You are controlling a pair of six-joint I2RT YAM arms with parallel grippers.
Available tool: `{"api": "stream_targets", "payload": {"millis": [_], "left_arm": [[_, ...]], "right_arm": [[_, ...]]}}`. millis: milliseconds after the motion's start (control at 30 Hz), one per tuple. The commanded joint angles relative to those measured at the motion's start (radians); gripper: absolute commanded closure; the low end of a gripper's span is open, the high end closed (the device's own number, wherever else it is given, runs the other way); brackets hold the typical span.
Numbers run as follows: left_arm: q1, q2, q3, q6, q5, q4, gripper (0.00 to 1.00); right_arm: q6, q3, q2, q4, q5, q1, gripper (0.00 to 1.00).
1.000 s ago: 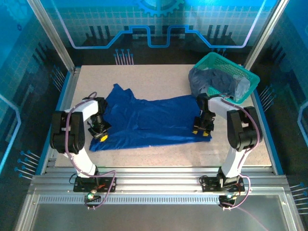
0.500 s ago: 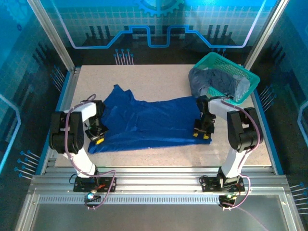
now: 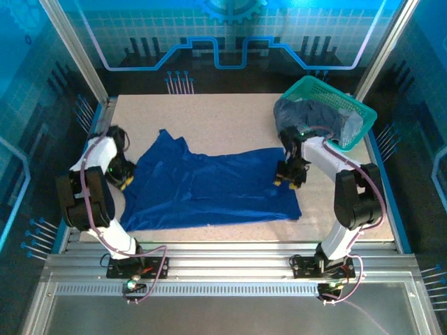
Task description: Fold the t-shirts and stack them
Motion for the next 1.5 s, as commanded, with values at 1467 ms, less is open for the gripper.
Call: {"api": "stream_targets", "payload": {"millis": [1467], "left_arm": [[-0.151, 0.755, 0.842, 0.209, 0.338, 0.236, 0.48]], "right_arm": [[-0.063, 0.625, 0.583, 0.066, 0.279, -0.057, 0.95]]}}
